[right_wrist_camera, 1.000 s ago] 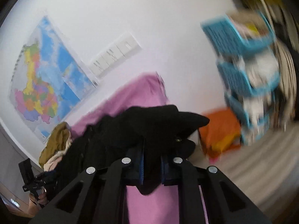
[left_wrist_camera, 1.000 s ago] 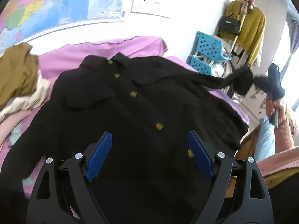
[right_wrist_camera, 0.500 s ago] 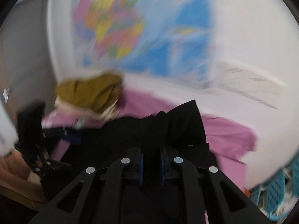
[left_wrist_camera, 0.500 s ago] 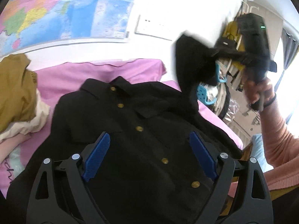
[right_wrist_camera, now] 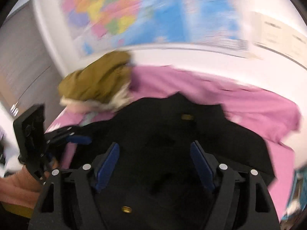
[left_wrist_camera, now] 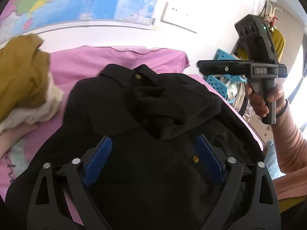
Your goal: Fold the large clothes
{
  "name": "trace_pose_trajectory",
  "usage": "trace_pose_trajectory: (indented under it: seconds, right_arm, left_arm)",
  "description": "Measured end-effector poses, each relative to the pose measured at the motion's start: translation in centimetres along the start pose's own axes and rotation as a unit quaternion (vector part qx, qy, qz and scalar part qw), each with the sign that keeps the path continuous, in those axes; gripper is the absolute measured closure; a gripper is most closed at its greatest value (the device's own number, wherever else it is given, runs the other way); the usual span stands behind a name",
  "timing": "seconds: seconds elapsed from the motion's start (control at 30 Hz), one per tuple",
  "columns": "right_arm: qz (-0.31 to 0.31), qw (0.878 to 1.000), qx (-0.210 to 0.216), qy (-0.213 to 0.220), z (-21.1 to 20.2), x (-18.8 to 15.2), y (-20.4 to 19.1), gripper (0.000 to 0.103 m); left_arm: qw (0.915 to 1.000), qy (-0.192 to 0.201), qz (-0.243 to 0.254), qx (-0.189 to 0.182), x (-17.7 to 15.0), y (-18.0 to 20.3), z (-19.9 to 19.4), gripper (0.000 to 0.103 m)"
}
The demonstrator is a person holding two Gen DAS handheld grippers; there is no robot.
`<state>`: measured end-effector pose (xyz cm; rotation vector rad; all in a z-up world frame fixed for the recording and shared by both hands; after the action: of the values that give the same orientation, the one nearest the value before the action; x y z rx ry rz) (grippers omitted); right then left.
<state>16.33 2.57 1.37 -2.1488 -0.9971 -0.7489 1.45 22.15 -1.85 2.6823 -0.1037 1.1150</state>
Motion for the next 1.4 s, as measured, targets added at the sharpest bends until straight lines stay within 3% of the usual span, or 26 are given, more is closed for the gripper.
trace_pose_trajectory:
  seconds: [0.1,0.23,0.37,0.43,0.5,0.53,0.6,0.7,0.73,0.8,0.93,1.03,1.07,1.2,1.27,1.33,1.4]
  right_arm:
    - [0.093,0.995,-0.025,0.013,-2.2,-2.5,5.6,0.028]
    - [0.187,0.980,-0.073,0.009,-3.7,-7.1,11.9,0.027]
    - [0.257,0.965,-0.059,0.002,-3.6,-11.0,15.8,0.022]
    - [0.272,0.961,-0.047,0.001,-2.9,-11.7,16.3,0.022]
    - [0.287,0.958,-0.018,0.007,-1.9,-11.9,16.9,0.022]
    - [0.291,0.957,-0.012,0.007,-1.4,-11.7,17.0,0.022]
    - [0.292,0.957,0.007,0.008,-0.3,-11.4,17.2,0.023]
    - [0.279,0.960,0.033,-0.001,0.7,-11.0,16.7,0.044]
    - [0.270,0.963,0.023,-0.001,0.6,-11.0,16.6,0.064]
    - [0.254,0.967,0.021,0.002,0.5,-11.1,16.1,0.091]
    - [0.242,0.969,-0.002,0.042,-1.7,-10.7,15.7,0.097]
    - [0.234,0.969,-0.031,0.074,-4.1,-9.8,15.9,0.097]
    - [0.233,0.968,-0.035,0.082,-4.9,-9.5,16.1,0.097]
    - [0.216,0.973,-0.049,0.058,-4.5,-8.8,16.1,0.096]
    - [0.233,0.972,-0.031,0.033,-3.0,-9.2,16.7,0.089]
    - [0.256,0.966,-0.022,0.013,-1.9,-9.8,17.5,0.063]
    - [0.260,0.965,-0.016,0.009,-1.3,-10.3,17.6,0.052]
  left_arm:
    - [0.9991,-0.011,0.040,0.004,0.8,2.2,1.7,0.009]
    - [0.9925,-0.006,0.108,0.056,2.4,5.7,4.3,0.006]
    - [0.9826,-0.025,0.162,0.087,3.0,7.9,8.0,0.006]
    - [0.9754,-0.018,0.177,0.131,3.4,8.1,9.1,0.016]
    - [0.9805,-0.018,0.141,0.136,4.2,6.9,9.4,0.046]
    - [0.9889,-0.020,0.090,0.117,4.7,5.3,9.1,0.054]
    - [0.9950,-0.013,0.013,0.098,5.1,2.4,7.8,0.070]
    - [0.9929,0.008,-0.071,0.095,4.6,-1.4,5.3,0.071]
    - [0.9901,0.012,-0.105,0.093,4.2,-3.1,4.4,0.070]
    - [0.9859,0.006,-0.140,0.091,2.9,-5.1,3.3,0.065]
    - [0.9813,-0.010,-0.175,0.078,0.8,-7.6,2.3,0.046]
    - [0.9855,-0.020,-0.162,0.046,0.5,-7.3,2.5,0.027]
    - [0.9866,-0.022,-0.157,0.038,0.6,-7.1,2.8,0.016]
    - [0.9892,-0.035,-0.142,0.019,0.9,-6.1,4.1,0.009]
    - [0.9892,-0.036,-0.141,0.014,1.0,-6.0,4.6,0.008]
    - [0.9886,-0.038,-0.143,0.025,1.1,-6.2,4.9,0.010]
    - [0.9870,-0.046,-0.148,0.043,1.0,-6.5,5.3,0.033]
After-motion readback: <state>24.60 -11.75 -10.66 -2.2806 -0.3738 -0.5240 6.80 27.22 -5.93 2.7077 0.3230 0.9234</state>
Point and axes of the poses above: each gripper's, at about its wrist camera, not at the fingertips, and z roughly the way its jaws point, y to its right, x to its top, the point moved 2 cm from there along z, roughly the way its jaws point, and after that the axes turned 3 degrees about x, right-handed, at the moved point
